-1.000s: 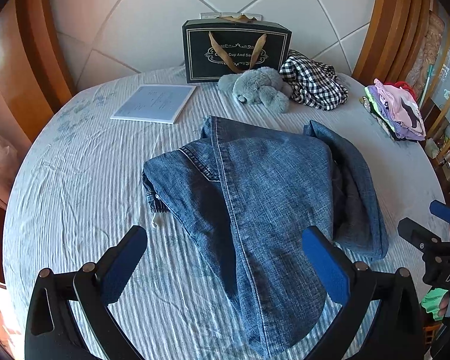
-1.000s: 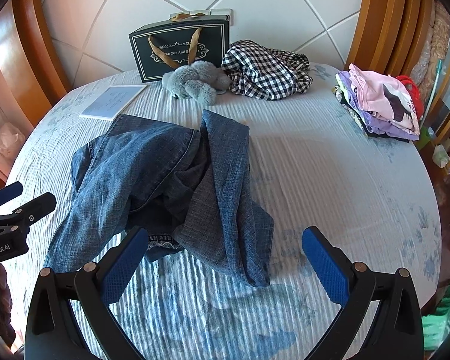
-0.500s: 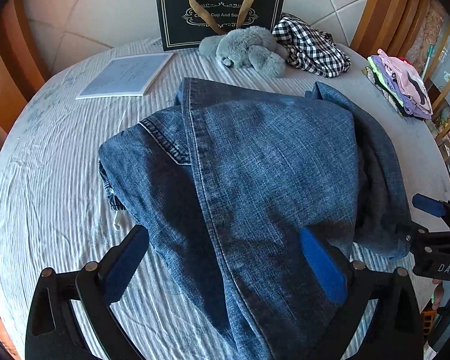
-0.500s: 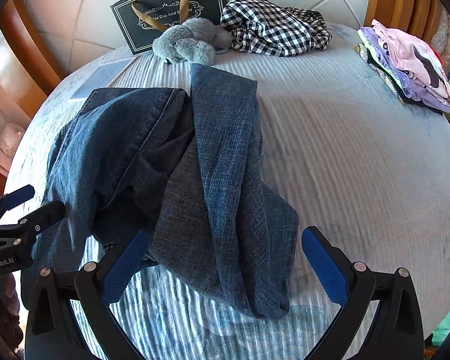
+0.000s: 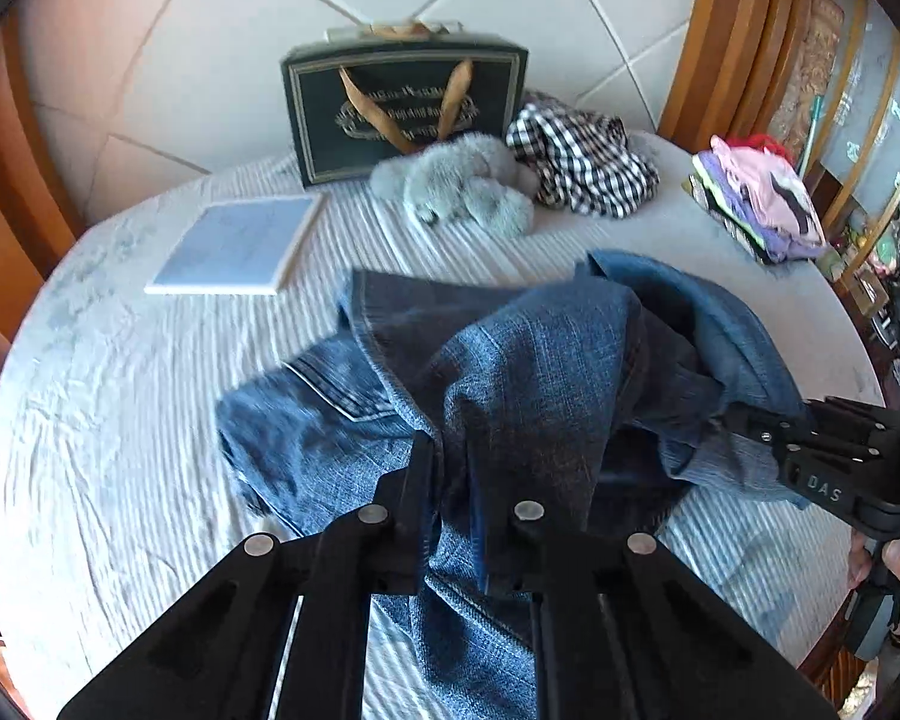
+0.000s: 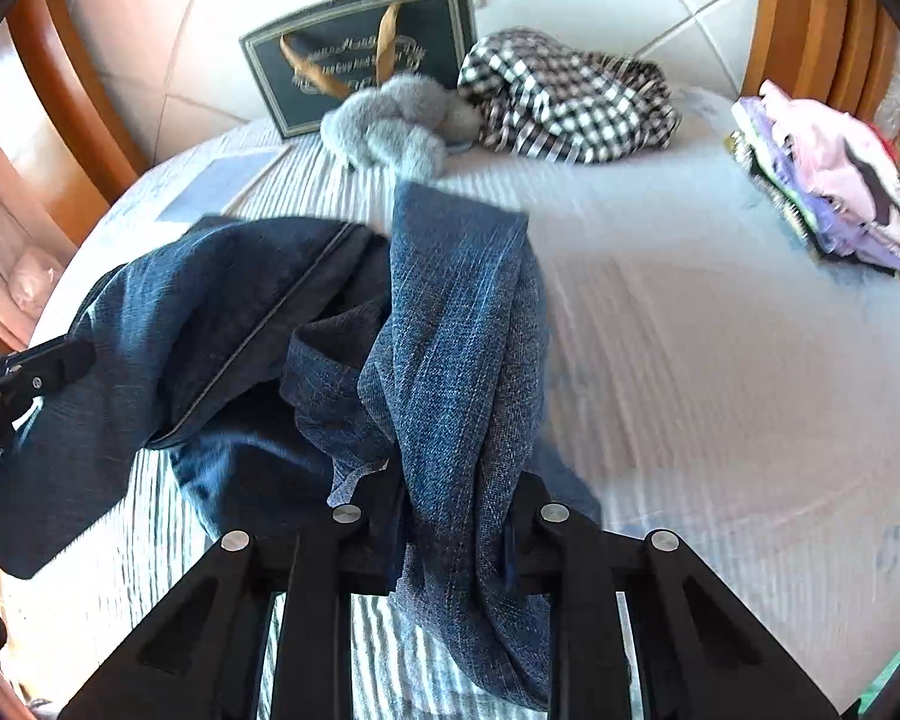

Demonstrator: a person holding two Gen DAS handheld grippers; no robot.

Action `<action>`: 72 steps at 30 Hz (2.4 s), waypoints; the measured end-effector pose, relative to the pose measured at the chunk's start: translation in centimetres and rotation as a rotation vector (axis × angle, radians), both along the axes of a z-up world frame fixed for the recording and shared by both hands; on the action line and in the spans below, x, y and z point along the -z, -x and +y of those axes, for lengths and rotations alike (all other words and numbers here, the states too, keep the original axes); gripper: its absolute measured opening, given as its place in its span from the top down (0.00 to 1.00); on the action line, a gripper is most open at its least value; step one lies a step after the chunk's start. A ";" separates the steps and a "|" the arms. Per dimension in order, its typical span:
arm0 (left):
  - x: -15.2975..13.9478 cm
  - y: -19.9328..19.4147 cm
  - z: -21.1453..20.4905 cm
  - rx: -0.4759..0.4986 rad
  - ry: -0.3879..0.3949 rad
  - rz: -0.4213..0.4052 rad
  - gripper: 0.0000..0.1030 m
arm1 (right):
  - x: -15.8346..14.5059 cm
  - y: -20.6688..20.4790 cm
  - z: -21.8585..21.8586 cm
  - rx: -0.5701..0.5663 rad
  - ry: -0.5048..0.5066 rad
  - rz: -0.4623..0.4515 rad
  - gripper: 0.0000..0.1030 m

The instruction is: Fold clothes

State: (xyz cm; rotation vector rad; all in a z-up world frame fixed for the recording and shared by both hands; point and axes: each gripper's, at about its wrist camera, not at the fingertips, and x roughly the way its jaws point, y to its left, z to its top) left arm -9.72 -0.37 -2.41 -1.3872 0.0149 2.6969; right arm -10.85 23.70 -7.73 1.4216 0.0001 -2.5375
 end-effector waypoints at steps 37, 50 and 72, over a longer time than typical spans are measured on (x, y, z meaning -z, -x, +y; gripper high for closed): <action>6.5 -0.5 -8.8 -0.095 0.018 -0.129 0.39 | -2.6 -8.2 -9.5 -0.152 -0.039 0.026 0.37; 8.9 1.3 -10.8 -0.015 0.019 -0.151 0.39 | 4.4 -5.5 -17.4 -0.148 -0.198 -0.051 0.32; 9.4 2.9 -2.7 0.108 -0.054 -0.157 0.32 | -1.6 0.1 10.9 0.416 -0.061 -0.004 0.40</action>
